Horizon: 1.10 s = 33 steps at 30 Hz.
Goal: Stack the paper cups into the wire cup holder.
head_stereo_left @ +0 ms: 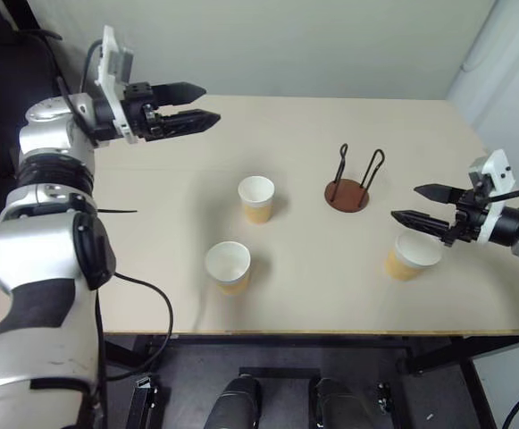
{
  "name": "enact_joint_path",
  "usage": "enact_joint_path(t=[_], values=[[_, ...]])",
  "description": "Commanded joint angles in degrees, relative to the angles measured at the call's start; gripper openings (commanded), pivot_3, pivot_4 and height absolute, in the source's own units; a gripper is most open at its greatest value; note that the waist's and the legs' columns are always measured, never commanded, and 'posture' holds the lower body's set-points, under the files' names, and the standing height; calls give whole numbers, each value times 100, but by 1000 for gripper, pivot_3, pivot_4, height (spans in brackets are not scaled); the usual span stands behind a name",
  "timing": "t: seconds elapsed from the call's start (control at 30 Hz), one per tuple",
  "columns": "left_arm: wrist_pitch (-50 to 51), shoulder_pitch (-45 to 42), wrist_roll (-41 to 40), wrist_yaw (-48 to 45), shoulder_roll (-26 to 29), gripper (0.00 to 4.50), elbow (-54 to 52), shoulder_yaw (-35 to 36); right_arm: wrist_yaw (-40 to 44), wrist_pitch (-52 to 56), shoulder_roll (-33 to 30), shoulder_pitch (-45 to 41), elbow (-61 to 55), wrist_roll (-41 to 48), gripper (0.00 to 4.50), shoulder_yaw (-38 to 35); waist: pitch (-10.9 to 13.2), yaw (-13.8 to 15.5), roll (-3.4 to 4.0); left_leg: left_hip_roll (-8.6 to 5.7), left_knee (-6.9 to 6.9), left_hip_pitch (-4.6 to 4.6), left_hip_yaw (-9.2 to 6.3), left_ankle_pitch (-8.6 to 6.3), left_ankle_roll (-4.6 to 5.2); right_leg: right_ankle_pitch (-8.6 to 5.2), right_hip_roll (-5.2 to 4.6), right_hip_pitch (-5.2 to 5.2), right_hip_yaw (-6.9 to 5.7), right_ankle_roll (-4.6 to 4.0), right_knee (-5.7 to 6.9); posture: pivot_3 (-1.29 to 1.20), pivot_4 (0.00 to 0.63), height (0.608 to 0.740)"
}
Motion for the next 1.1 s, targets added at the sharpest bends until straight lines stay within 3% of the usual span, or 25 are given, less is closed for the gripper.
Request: enact_joint_path(t=[0.03,0.67,1.1], values=[[-7,-147,20,-14,85,4473,-72,14,-4,-99,-122,-83,-153,18,4500,-189,-1,10,-1,4,2,0,-7,0,0,0,-6,0,2,0,-1,0,150,740],[68,-157,111,-632,-115,4473,-209,-536,-141,-224,60,-695,402,-262,4500,225,-1,-17,-2,3,2,0,2,-1,-1,4,6,-4,-1,-5,2,0,150,740],[51,103,-149,-632,-290,4473,-344,-532,-146,-648,676,-1712,1848,-1094,4500,1042,0,-66,3,14,2,1,-1,0,-1,33,1,-7,1,34,5,0,150,740]])
